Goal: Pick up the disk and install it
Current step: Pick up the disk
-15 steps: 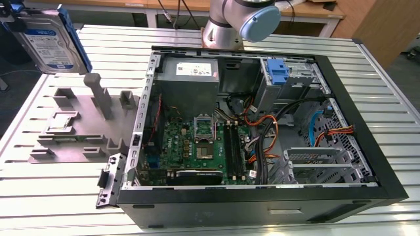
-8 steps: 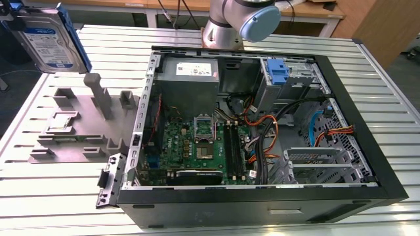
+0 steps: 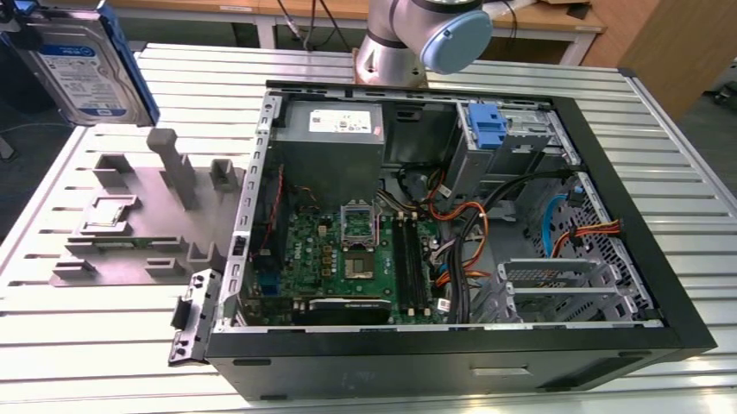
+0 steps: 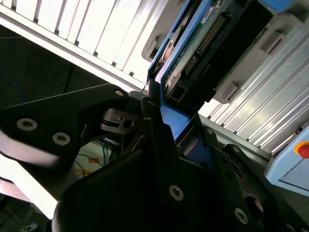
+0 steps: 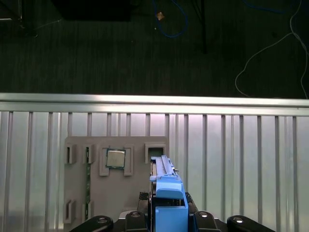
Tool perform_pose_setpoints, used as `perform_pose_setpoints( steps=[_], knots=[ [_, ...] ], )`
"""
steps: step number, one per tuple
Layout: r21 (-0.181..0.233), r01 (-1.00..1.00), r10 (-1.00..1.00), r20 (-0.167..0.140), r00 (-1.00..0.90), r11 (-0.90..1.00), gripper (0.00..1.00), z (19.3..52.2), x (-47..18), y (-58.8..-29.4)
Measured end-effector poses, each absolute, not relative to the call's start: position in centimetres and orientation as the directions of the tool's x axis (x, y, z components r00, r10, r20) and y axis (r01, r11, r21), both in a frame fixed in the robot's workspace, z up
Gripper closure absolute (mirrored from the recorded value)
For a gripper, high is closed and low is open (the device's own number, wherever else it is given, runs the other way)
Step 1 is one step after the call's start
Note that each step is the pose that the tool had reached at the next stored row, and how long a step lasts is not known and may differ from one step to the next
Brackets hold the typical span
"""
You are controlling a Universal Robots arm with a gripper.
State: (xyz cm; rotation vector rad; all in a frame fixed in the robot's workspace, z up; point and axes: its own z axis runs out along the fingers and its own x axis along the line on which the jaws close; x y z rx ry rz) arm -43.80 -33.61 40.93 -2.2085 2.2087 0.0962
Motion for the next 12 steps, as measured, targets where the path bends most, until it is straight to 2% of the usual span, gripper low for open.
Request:
perform_pose_setpoints(
  steps=[12],
  knots=[
    [0.032,-0.999,-0.998,-0.055,-0.001,-0.001,0.64,42.1,-43.8,-33.6]
  ],
)
